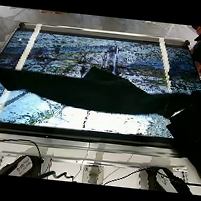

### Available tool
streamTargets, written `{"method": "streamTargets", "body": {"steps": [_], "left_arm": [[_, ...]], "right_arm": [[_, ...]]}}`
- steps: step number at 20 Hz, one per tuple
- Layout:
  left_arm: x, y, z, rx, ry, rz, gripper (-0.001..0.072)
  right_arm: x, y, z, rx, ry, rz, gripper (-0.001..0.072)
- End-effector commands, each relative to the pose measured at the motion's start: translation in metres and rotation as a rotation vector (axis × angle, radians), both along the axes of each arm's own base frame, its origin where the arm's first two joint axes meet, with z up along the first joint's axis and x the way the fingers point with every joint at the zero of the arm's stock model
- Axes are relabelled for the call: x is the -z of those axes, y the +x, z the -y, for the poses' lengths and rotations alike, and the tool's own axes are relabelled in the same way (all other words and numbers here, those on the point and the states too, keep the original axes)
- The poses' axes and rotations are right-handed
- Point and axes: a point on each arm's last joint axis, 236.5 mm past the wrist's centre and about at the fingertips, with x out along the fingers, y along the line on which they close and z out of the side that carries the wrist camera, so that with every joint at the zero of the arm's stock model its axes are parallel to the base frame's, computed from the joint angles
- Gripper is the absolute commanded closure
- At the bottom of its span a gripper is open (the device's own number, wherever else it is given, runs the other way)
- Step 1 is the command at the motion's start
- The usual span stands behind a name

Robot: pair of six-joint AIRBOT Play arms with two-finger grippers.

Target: Fold the clothes and pants, and hang the long-sleeved shirts on hangers.

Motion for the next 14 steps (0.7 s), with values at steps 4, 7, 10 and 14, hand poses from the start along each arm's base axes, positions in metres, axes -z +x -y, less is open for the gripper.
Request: {"method": "streamTargets", "body": {"steps": [4,7,10,14], "left_arm": [[0.136,-0.129,-0.057,-0.031,0.249,-0.624,0.0665],[0.166,-0.156,-0.064,-0.012,0.292,-0.719,0.0666],[0.168,-0.156,-0.084,-0.020,0.370,-0.700,0.0666],[0.162,-0.143,-0.098,-0.030,0.425,-0.634,0.0666]], "right_arm": [[0.092,-0.106,-0.028,-0.107,0.074,-0.388,0.0664],[0.106,-0.125,-0.022,-0.104,0.052,-0.472,0.0664],[0.113,-0.132,-0.010,-0.126,0.000,-0.497,0.0664],[0.115,-0.131,-0.008,-0.122,-0.011,-0.493,0.0663]]}}
